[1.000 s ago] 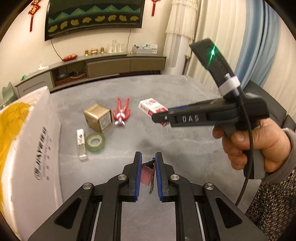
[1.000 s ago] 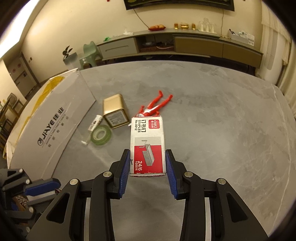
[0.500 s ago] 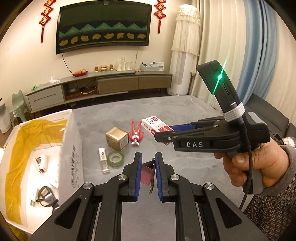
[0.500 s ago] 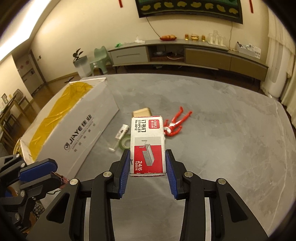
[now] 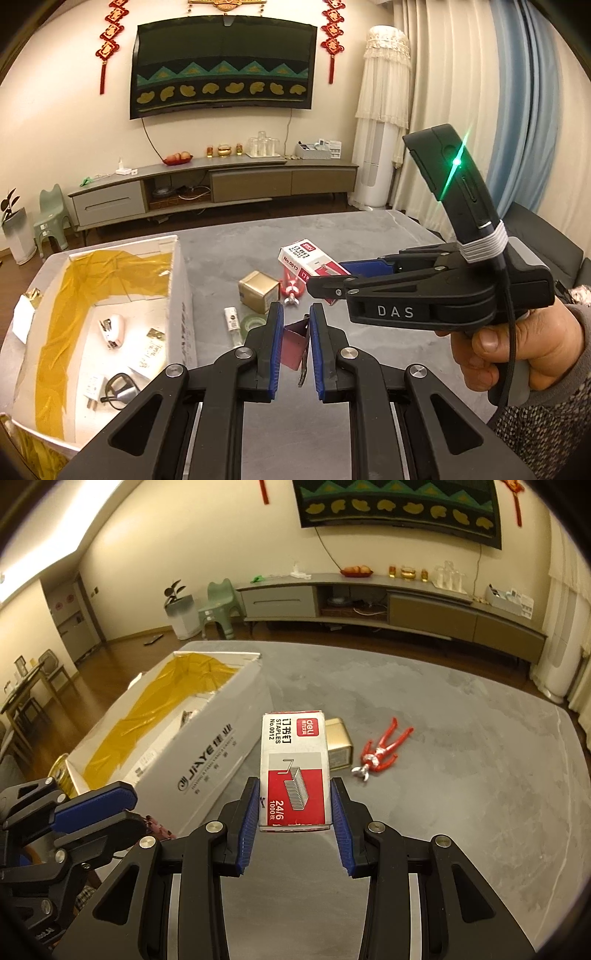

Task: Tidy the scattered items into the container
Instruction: 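Carry the binder clips and staples box in both grippers over the box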

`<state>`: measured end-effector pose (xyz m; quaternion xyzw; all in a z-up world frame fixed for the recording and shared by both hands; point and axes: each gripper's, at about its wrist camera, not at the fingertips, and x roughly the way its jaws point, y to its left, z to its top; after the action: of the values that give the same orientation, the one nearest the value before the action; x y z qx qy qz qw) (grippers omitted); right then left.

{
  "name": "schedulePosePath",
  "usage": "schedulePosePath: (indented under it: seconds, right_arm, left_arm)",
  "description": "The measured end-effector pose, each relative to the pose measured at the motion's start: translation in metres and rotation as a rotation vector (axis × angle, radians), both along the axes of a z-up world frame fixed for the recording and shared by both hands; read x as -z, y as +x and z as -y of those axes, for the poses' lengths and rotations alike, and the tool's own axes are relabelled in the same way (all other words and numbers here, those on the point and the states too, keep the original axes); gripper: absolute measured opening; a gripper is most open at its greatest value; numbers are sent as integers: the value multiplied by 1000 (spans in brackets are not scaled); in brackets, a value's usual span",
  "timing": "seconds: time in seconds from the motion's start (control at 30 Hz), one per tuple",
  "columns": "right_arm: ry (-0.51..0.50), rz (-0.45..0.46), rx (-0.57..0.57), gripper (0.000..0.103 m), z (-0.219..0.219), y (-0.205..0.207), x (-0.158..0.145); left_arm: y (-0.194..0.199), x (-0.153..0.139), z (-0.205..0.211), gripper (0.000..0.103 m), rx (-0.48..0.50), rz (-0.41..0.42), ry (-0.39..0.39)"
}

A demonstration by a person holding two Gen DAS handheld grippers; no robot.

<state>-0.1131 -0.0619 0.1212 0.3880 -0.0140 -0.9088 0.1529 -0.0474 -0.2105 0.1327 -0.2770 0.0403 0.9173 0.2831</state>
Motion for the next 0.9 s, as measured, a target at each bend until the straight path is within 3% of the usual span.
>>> schedulePosePath:
  seconds: [0.57, 0.9]
  right_arm:
    - [-11, -61, -70, 39, 57, 8, -34]
    - [-29, -91, -118, 39, 97, 4, -48]
  left_arm:
    - [7, -30, 40, 15, -83, -58, 45]
    - [-3, -48, 91, 15, -186, -90, 100]
